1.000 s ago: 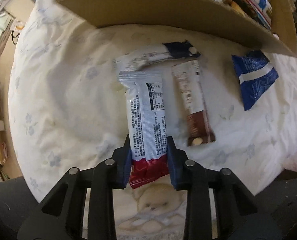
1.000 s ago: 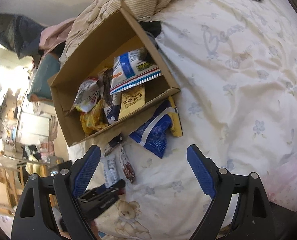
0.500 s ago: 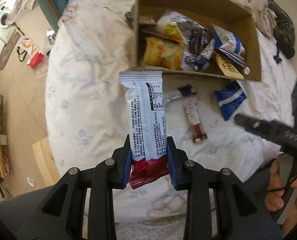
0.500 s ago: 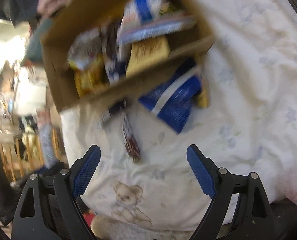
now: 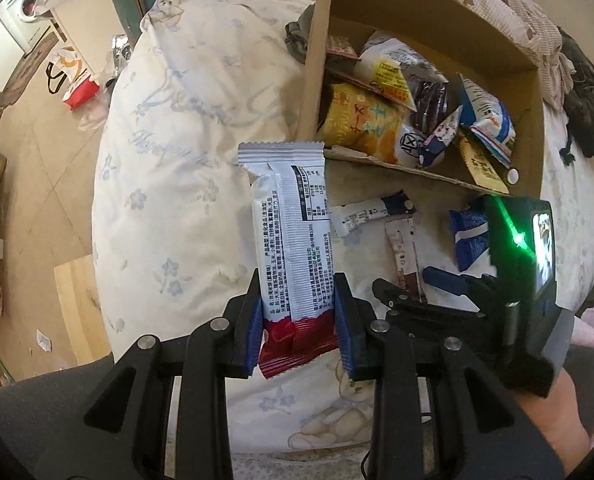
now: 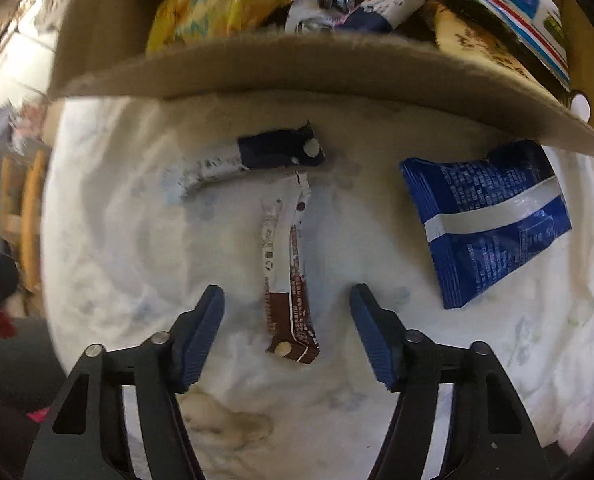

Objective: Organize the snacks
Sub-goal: 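Lift the white bar with the left tool while the right tool grasps the brown-and-white bar, then carry the white bar with the left tool while the right tool carries the brown bar toward the box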

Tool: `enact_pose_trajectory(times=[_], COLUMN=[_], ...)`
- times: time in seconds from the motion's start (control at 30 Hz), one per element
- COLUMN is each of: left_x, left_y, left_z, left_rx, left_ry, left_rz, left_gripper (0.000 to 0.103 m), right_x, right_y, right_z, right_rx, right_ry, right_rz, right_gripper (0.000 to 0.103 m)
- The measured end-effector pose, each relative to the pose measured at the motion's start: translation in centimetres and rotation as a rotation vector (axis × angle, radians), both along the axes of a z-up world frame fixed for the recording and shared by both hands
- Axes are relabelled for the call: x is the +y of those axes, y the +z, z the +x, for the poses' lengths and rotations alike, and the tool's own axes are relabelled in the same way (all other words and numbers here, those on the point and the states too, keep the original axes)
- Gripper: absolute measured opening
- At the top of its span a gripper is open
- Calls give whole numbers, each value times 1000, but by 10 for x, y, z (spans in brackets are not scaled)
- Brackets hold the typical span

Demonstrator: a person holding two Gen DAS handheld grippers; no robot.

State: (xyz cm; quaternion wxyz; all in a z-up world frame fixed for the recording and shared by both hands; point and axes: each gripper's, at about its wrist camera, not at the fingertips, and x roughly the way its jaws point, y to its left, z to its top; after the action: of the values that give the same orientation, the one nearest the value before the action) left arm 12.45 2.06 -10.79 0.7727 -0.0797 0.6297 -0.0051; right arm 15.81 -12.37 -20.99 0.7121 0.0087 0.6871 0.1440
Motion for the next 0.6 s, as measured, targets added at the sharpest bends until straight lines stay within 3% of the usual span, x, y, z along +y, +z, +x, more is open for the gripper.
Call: enact_pose_trajectory(times=[0.07,0.13,0.2,0.6], left_x=[0,-1,-2,7], left_y=[-1,-1,-2,-10], left_z=[0,-1,-1,-4], left_rx=[-1,-7,-10,-8], left_ry=[6,2,-4,19], left_rz=[3,17,30,86], left_gripper=[27,27,27,27], right_x=[1,-2,-7,-26], right_y=[2,5,6,37], right_z=[-4,-6,-8,-49], right_rx=[-16,-25,-18,-36], right_ry=[22,36,30,37], right_rz=[-16,-31,-16,87], right_gripper=[59,35,23,21])
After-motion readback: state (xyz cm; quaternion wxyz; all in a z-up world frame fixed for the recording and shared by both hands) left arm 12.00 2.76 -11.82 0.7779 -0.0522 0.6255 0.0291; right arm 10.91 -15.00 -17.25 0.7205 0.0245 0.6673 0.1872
